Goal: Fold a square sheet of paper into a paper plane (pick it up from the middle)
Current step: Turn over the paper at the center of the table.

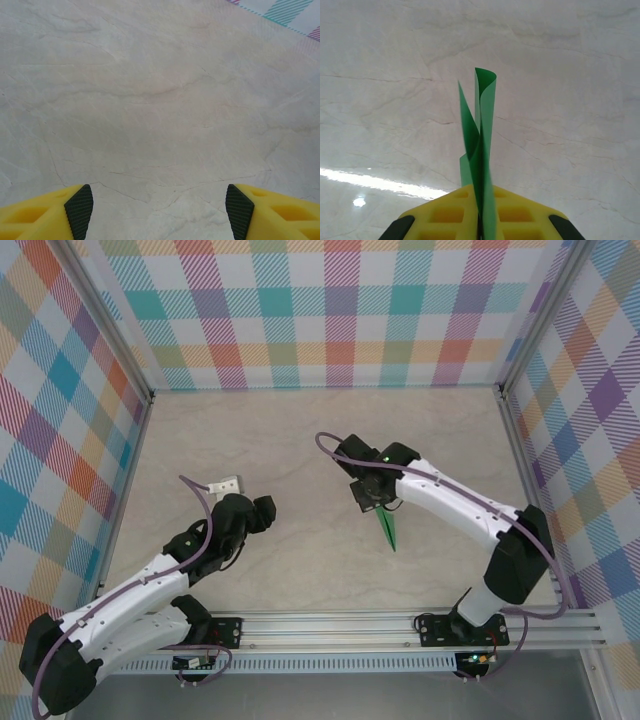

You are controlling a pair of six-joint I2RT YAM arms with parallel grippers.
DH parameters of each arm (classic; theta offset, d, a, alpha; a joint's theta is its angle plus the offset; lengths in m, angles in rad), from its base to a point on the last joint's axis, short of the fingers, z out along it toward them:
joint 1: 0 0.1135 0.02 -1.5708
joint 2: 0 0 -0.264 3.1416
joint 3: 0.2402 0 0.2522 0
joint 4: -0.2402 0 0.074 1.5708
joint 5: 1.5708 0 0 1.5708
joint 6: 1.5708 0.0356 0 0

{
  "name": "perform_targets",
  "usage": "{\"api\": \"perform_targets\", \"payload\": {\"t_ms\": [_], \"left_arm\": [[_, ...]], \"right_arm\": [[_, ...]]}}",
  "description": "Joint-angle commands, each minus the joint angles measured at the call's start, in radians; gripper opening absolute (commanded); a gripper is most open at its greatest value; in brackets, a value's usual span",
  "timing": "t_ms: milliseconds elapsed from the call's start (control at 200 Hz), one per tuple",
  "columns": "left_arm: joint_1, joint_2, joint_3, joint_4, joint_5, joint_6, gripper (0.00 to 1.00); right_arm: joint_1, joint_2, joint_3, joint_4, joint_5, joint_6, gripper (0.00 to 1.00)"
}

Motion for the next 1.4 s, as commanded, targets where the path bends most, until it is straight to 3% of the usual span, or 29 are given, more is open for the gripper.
{"api": "perform_targets", "payload": {"t_ms": [0,175,460,760,930,1050,1180,1275,1395], "left_arm": [[0.011,-0.015,-0.016,-0.034,-0.013,-0.005,0.74],[0.012,-0.020,-0.019,-0.058,-0.003,-0.027,0.75],[0.012,-0.031,-0.033,-0.055,0.016,-0.054,0.75],[0.012,-0.019,-0.033,-0.055,0.044,-0.068,0.75],[0.012,0.000,-0.027,-0.050,0.072,-0.067,0.76],[0.013,0.024,-0.012,-0.050,0.102,-0.061,0.76],[0.012,0.053,-0.001,-0.044,0.139,-0.054,0.76],[0.012,0.083,0.006,-0.023,0.180,-0.051,0.77],[0.012,0.138,0.032,0.008,0.229,-0.051,0.77]], "right_arm": [[-0.007,0.100,0.064,-0.122,0.081,0.090,0.09],[-0.009,0.285,0.174,-0.196,0.083,0.198,0.10],[0.023,0.527,0.331,-0.221,0.018,0.247,0.13],[0.054,0.603,0.403,-0.162,-0.140,0.244,0.24],[0.055,0.542,0.390,-0.096,-0.237,0.214,0.48],[0.053,0.413,0.313,0.003,-0.300,0.169,0.67],[0.013,0.183,0.099,0.184,-0.367,0.152,0.75],[-0.097,0.043,-0.097,0.366,-0.543,0.142,0.73],[-0.243,0.018,-0.240,0.509,-0.760,0.127,0.69]]}}
